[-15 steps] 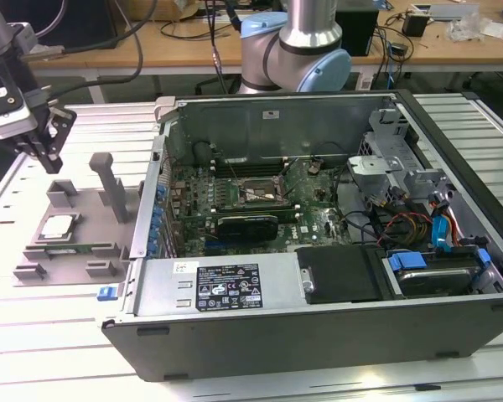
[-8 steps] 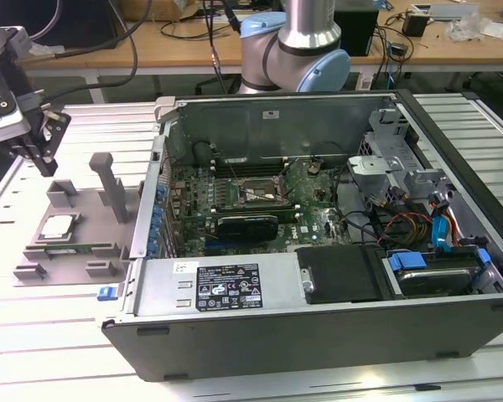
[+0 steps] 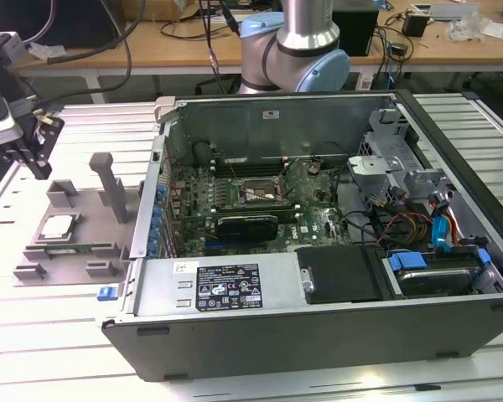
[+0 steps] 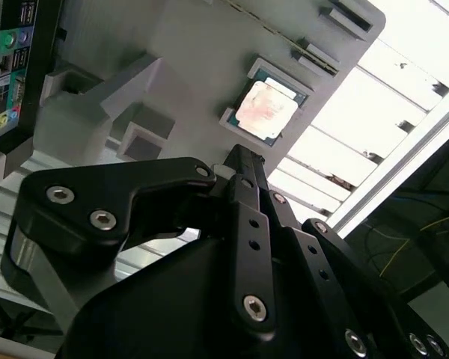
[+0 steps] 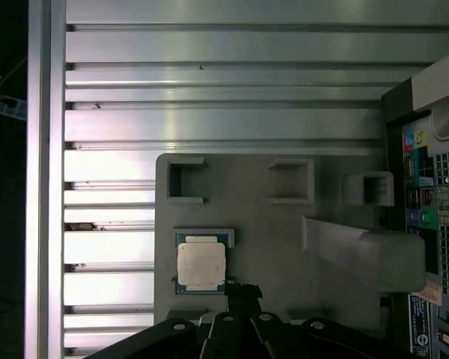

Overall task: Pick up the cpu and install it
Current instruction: 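Pick up the cpu and move it towards the insertion slot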

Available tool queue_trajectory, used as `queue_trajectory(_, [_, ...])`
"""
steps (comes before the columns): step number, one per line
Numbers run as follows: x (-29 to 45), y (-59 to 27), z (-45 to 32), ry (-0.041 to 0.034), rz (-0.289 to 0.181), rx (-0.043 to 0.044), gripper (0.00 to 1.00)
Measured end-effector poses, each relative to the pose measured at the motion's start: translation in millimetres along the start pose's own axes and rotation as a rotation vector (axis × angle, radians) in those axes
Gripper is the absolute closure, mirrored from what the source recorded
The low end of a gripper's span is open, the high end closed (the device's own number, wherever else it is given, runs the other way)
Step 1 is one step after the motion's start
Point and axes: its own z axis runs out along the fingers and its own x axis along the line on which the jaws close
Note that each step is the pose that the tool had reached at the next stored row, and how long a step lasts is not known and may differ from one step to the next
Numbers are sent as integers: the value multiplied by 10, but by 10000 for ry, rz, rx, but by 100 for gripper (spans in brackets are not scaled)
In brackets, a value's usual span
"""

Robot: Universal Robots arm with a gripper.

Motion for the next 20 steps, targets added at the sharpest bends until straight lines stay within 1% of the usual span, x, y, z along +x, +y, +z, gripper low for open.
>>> queue_trajectory(5, [53,-4,61,2,0,1,89])
queue_trajectory(15, [113,-19,154,2,-1,1,89])
queue_trajectory(20, [143,-54,279,2,1,1,89])
